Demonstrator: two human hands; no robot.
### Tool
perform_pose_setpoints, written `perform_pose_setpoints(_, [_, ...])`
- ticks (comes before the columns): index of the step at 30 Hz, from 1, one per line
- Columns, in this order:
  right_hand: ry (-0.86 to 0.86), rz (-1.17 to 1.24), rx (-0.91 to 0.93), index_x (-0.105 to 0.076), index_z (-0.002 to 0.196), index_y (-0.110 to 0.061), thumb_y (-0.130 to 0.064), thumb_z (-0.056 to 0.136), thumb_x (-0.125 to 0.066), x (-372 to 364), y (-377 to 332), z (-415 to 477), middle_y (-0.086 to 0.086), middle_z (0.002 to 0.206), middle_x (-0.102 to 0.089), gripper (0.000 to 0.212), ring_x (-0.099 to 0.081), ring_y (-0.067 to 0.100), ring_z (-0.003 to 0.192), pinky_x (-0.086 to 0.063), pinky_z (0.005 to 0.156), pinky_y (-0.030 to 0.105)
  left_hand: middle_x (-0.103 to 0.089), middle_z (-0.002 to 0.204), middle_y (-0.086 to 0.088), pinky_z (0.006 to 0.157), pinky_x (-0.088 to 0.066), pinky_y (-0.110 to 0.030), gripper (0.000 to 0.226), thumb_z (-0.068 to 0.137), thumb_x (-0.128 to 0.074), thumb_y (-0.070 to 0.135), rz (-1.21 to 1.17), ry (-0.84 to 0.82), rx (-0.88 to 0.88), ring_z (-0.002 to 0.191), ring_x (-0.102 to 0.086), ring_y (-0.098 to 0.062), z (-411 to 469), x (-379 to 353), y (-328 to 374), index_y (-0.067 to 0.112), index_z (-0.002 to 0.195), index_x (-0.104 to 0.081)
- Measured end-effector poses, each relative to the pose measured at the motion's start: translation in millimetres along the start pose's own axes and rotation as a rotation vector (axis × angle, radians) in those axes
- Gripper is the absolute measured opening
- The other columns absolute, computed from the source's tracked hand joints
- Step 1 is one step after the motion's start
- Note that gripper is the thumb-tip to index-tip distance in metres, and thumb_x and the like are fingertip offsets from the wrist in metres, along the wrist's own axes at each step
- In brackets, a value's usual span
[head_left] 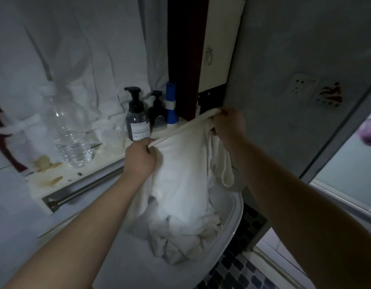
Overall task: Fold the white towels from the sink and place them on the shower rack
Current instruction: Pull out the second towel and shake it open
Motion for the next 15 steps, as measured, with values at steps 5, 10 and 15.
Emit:
perform_pose_setpoints(5, [-0.425,0.006,0.013,-0.054,0.138,-0.034,-0.011,0.086,-0.073,-37.7,-2.2,-22.1,-0.005,0.093,-0.062,0.06,-0.071,0.013,0.059,-0.053,0.045,0.024,-0.066,0.086,-0.002,0.07,-0.035,-0.025,0.023,0.103,-0.051,0.03,-0.083,-0.031,-0.026,0.083,-0.058,-0.02,11.3,-12.3,27.9,0.021,0.093,-0.069])
perform_pose_setpoints(10, [-0.677,-0.024,0.097,-0.069,0.105,-0.033,-0.007,0.083,-0.069,-74.0,3.4,-54.2,0.004,0.084,-0.074,0.034,-0.073,0.027,0.062,-0.05,0.043,0.025,-0.075,0.084,0.0,0.068,-0.04,-0.025,0.023,0.1,-0.06,0.032,-0.094,-0.076,-0.222,0.077,-0.065,-0.013,16.4,-43.4,92.3,0.021,0.09,-0.078])
perform_pose_setpoints(15, [-0.491,-0.007,-0.059,-0.073,0.085,-0.001,-0.007,0.087,-0.067,-45.5,32.3,-6.5,0.012,0.067,-0.067,0.009,-0.061,0.017,0.045,-0.045,0.042,0.022,-0.064,0.075,0.019,0.061,-0.036,-0.011,0.017,0.091,-0.07,0.039,0.009,-0.243,-0.178,0.071,-0.058,0.004,9.4,-65.0,81.4,0.044,0.078,-0.059])
Point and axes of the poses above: each hand's wrist, its own z-axis towards the middle knuckle, its own x-axis out of the back of the hand, y = z × x, the point moved 10 cm from there along z, towards the middle knuckle
